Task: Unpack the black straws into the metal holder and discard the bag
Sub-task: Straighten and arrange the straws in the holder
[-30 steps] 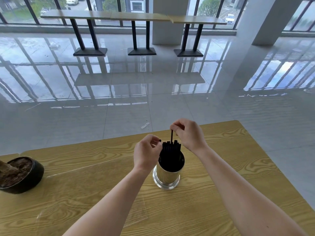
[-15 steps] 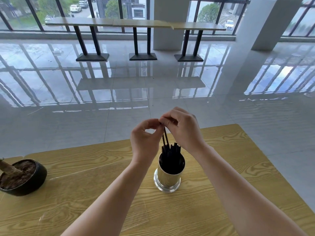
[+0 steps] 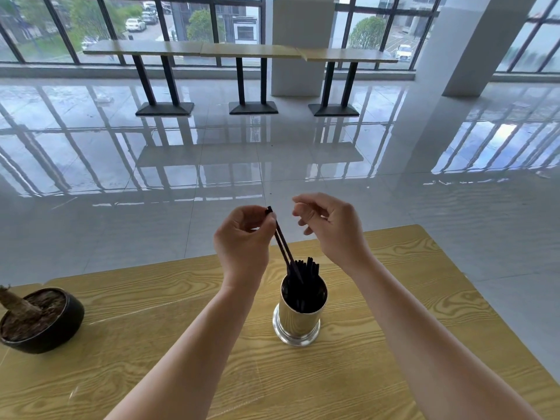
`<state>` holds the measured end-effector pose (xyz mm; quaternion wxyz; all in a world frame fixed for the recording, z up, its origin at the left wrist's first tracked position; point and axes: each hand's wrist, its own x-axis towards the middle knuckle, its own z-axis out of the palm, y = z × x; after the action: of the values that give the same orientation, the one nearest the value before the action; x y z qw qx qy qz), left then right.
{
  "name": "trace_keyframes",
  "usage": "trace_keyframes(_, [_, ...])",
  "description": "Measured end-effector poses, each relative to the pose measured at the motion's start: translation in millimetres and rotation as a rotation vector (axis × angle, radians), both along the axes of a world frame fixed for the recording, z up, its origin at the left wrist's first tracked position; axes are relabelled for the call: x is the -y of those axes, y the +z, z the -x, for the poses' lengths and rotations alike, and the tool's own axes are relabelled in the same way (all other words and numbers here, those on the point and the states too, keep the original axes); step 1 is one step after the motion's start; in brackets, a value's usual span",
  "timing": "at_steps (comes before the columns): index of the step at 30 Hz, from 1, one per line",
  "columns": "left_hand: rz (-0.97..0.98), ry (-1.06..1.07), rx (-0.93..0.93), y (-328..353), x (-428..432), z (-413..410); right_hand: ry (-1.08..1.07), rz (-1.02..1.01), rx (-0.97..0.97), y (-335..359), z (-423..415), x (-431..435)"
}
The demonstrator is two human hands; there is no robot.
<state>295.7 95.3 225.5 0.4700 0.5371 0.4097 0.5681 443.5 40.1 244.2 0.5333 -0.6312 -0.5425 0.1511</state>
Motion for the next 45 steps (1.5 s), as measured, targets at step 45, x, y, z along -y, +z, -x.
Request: trace_keyframes(45, [0.137,-0.360,-0.837,-77,-21,-25,-0.161,0.263,0.332,3,-48,55])
